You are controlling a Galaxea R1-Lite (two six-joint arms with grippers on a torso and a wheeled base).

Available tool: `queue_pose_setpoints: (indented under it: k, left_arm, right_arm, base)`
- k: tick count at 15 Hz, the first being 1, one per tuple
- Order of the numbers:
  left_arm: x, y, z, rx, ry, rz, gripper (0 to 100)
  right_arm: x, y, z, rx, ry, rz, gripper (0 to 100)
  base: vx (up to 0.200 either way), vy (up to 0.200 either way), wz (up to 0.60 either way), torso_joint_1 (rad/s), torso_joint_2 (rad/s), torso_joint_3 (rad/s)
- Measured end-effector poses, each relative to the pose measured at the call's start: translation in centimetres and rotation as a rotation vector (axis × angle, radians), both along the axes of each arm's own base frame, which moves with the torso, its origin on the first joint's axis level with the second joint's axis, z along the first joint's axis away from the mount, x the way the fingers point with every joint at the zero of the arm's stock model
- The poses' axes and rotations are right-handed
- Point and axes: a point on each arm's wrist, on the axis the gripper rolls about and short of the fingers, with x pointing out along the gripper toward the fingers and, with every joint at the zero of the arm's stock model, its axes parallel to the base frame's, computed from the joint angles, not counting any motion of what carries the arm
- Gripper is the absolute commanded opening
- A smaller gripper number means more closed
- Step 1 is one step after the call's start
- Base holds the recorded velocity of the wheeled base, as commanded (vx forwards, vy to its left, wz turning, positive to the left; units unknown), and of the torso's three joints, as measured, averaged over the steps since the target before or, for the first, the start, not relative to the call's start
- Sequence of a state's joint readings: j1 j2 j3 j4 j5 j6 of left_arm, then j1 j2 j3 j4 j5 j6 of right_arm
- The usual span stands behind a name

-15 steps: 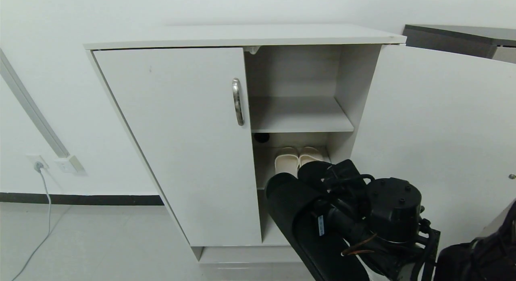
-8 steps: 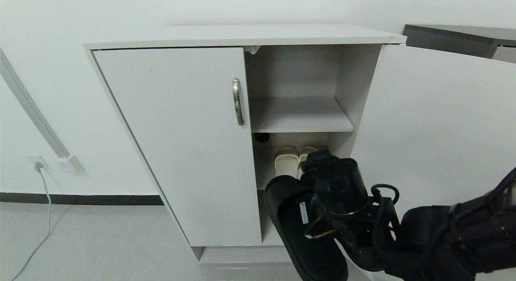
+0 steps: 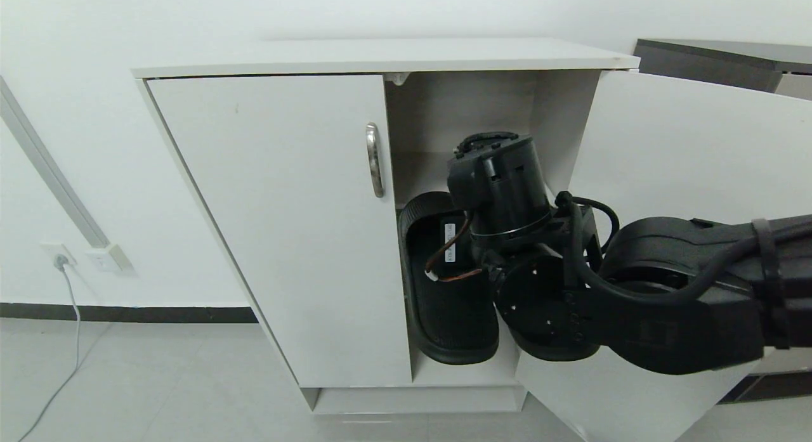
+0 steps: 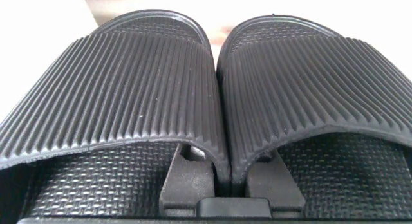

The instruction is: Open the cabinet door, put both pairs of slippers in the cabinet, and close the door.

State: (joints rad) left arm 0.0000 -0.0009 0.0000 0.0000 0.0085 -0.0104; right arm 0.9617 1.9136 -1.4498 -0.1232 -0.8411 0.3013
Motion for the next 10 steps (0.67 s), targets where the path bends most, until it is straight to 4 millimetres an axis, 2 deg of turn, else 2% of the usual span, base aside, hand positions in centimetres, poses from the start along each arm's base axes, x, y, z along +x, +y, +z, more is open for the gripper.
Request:
queue_pose_setpoints:
  k: [10]
  left_arm:
    - [0.0, 0.0, 0.0, 0.0, 0.0, 0.0, 0]
  right_arm:
    - [1.9, -0.6, -0.8, -0.033, 0.023, -0.059, 0]
  base:
    - [0.0, 0.0, 0.0, 0.0, 0.0, 0.0]
